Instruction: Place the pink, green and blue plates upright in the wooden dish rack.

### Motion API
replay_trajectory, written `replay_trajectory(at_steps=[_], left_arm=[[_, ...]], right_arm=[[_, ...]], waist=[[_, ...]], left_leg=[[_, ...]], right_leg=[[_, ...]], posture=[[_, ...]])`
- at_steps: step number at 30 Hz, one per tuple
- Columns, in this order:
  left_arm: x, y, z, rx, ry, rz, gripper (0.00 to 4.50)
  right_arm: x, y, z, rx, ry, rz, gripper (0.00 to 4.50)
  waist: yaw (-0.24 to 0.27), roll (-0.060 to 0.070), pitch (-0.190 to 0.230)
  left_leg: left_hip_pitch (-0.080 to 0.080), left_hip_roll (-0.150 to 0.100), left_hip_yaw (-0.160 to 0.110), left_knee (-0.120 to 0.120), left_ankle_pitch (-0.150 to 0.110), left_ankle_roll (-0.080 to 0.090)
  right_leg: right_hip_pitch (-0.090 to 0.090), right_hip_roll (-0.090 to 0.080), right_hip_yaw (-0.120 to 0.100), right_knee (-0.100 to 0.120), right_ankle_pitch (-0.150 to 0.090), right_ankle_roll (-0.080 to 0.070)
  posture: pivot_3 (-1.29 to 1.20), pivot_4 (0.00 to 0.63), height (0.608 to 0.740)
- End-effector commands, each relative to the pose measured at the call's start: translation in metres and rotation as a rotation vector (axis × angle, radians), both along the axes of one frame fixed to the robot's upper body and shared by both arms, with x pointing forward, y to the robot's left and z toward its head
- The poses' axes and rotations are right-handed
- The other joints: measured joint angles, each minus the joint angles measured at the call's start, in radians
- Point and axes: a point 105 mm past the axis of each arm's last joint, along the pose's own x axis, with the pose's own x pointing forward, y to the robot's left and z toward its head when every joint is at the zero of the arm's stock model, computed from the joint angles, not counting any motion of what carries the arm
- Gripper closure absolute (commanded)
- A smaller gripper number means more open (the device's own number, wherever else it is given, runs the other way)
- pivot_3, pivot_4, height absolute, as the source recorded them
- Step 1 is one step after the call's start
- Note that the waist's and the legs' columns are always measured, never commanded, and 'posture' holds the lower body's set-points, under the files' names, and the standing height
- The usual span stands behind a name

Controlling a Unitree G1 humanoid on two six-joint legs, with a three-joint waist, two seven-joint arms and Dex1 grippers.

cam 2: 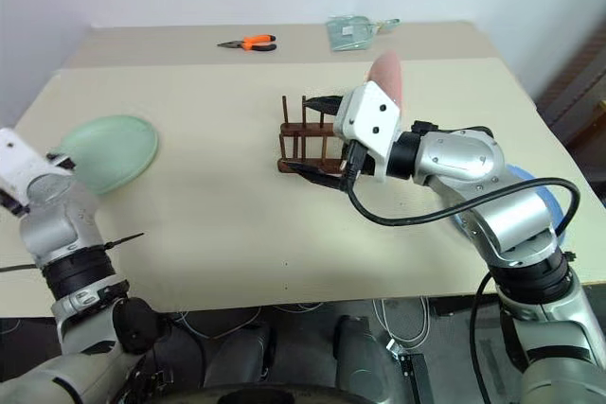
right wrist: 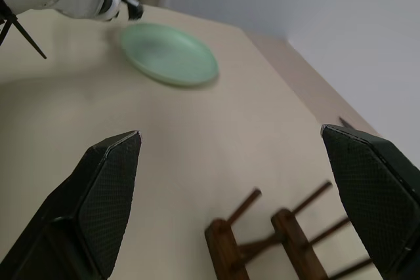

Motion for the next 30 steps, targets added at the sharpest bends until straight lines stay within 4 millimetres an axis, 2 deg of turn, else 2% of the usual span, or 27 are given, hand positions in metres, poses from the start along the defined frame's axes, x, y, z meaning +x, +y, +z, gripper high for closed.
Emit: replay_trajectory(at_steps=[1, 2, 6, 9, 13, 15, 17, 20, 23, 25, 30], left_arm=[[0.003, -0.009, -0.015, -0.177, -0.059, -0.035, 0.56], [0.004, -0.010, -0.017, -0.208, -0.082, -0.045, 0.89], [0.020, -0.019, -0.016, -0.249, -0.125, -0.176, 2.94], [0.025, -0.022, -0.016, -0.275, -0.148, -0.203, 4.44], [0.040, -0.035, -0.007, -0.286, -0.210, -0.277, 4.44], [0.052, -0.047, 0.011, -0.248, -0.289, -0.359, 4.44], [0.065, -0.068, 0.046, -0.139, -0.400, -0.485, 4.44], [0.077, -0.115, 0.100, 0.046, -0.515, -0.702, 4.44], [0.080, -0.156, 0.140, 0.086, -0.620, -0.836, 4.44], [0.080, -0.181, 0.159, 0.131, -0.639, -0.927, 4.44], [0.075, -0.218, 0.179, 0.148, -0.650, -1.063, 4.44]], right_arm=[[-0.003, 0.003, 0.009, 0.000, -0.066, 0.014, 0.00], [-0.003, 0.003, 0.008, -0.001, -0.065, 0.014, 0.00], [-0.002, 0.004, 0.006, -0.007, -0.075, 0.003, 0.00], [-0.001, 0.002, 0.004, -0.012, -0.080, -0.012, 0.00], [0.003, 0.001, 0.005, -0.009, -0.084, -0.030, 0.00], [0.005, 0.001, 0.008, -0.006, -0.087, -0.036, 0.00], [0.008, 0.002, 0.012, -0.023, -0.128, -0.042, 0.00], [0.018, 0.010, 0.019, -0.088, -0.263, -0.067, 0.00], [0.032, 0.024, 0.020, -0.197, -0.422, -0.072, 0.00], [0.043, 0.033, 0.023, -0.237, -0.516, -0.086, 0.00], [0.067, 0.041, 0.026, -0.329, -0.669, -0.131, 0.00]], waist=[[-0.001, -0.001, 0.000], [-0.003, -0.001, 0.001], [-0.007, -0.002, 0.001], [-0.004, -0.002, 0.001], [-0.004, -0.001, 0.001], [-0.002, -0.001, 0.001], [-0.001, -0.002, 0.001], [-0.005, -0.004, 0.002], [-0.008, -0.004, 0.002], [-0.014, -0.004, 0.002], [-0.034, -0.003, 0.002]], left_leg=[[0.000, 0.000, 0.000, 0.000, 0.000, 0.000], [0.000, 0.000, 0.000, 0.000, 0.000, 0.000], [0.000, 0.000, 0.000, -0.002, 0.000, -0.001], [0.001, 0.001, 0.000, -0.002, 0.001, -0.001], [0.001, 0.000, 0.000, -0.002, 0.001, -0.001], [0.001, 0.000, 0.000, -0.002, 0.001, -0.001], [0.000, 0.000, 0.000, -0.001, 0.001, -0.002], [-0.001, 0.000, 0.000, -0.001, 0.001, -0.002], [-0.001, 0.000, 0.001, -0.002, 0.001, -0.002], [-0.001, 0.000, 0.001, -0.002, 0.001, -0.002], [0.000, 0.000, 0.002, -0.003, 0.001, -0.002]], right_leg=[[0.000, 0.000, 0.000, 0.000, 0.000, 0.000], [0.000, 0.000, 0.000, 0.000, 0.000, 0.000], [-0.002, 0.000, 0.000, 0.001, 0.000, -0.001], [-0.002, 0.001, 0.000, 0.001, 0.000, -0.001], [-0.001, 0.000, 0.000, 0.001, 0.000, -0.001], [-0.001, 0.000, 0.000, 0.001, 0.001, -0.001], [-0.001, 0.000, 0.000, 0.001, 0.001, -0.001], [-0.001, 0.000, 0.000, 0.000, 0.001, -0.002], [-0.002, 0.001, 0.000, 0.000, 0.001, -0.002], [-0.002, 0.000, 0.000, 0.000, 0.001, -0.002], [-0.003, 0.000, 0.001, 0.000, 0.001, -0.002]], posture=[[0.00, 0.150, 0.740], [0.00, 0.150, 0.740], [0.00, 0.150, 0.740], [0.00, 0.150, 0.740], [0.00, 0.150, 0.740], [0.00, 0.150, 0.740], [0.00, 0.150, 0.740], [0.00, 0.150, 0.740], [0.00, 0.150, 0.740], [0.00, 0.150, 0.740], [0.00, 0.150, 0.740]])
